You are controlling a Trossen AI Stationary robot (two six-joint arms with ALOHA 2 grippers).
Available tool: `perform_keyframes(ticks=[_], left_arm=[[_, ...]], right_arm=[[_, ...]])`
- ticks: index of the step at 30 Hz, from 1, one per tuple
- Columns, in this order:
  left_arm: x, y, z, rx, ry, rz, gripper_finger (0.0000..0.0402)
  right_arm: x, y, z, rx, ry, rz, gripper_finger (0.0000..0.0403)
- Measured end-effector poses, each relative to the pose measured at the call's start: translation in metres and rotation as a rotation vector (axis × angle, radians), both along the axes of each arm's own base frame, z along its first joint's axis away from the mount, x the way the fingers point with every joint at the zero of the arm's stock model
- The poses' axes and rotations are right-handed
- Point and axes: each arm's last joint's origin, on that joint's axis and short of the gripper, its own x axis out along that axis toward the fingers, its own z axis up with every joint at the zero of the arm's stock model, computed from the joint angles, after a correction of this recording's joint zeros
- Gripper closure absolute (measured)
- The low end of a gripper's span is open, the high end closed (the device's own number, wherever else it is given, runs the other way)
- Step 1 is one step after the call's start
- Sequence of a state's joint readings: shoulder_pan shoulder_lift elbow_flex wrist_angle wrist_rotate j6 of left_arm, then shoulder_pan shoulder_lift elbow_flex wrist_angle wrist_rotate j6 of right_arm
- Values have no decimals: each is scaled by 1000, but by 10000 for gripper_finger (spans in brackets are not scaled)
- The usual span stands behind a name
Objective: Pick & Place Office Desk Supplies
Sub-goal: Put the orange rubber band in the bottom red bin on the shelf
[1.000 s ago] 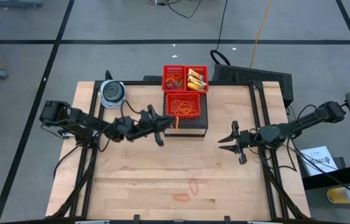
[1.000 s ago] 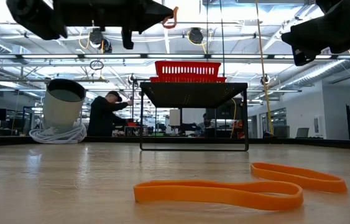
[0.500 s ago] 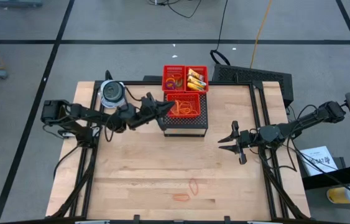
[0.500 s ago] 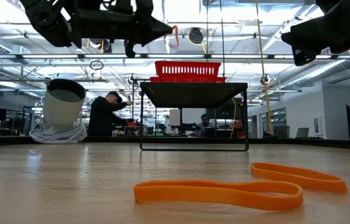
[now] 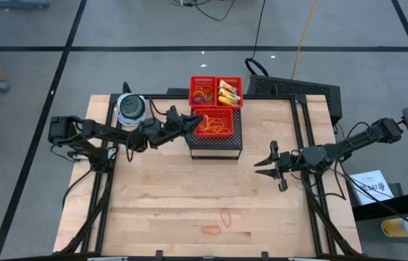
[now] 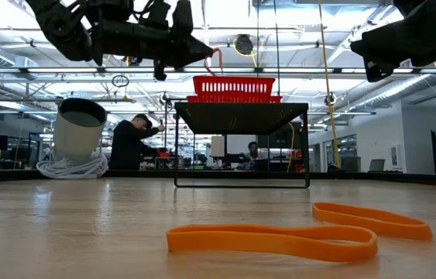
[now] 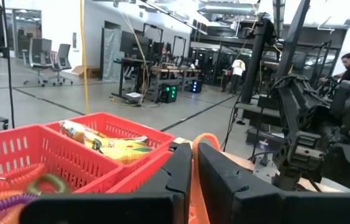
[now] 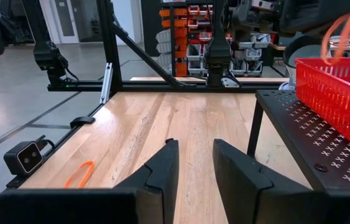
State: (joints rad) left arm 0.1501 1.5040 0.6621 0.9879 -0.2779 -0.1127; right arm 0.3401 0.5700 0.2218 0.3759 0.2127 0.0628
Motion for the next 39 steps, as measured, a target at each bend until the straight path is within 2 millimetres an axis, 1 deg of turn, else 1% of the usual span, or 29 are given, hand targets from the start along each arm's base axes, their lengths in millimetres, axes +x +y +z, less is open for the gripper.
perform_keyframes(ticks=[15,19,22,27,30,34,39], left_arm=[[-1,1,0,-33,-15,34,363],[0,1,-3,-45,8,33,360],[0,1,-4,-68,18,31,334],[0,1,-8,-85,48,27,263],[1,-1,-7,-85,38,21,229],[1,-2,-7,-83,39,17,199],[1,-2,-7,-82,39,17,178]], right_arm=[[0,0,0,0,0,0,314],[0,0,0,0,0,0,314],[0,0,0,0,0,0,314],[0,0,0,0,0,0,314],[0,0,0,0,0,0,314],[0,0,0,0,0,0,314],[0,0,0,0,0,0,314]])
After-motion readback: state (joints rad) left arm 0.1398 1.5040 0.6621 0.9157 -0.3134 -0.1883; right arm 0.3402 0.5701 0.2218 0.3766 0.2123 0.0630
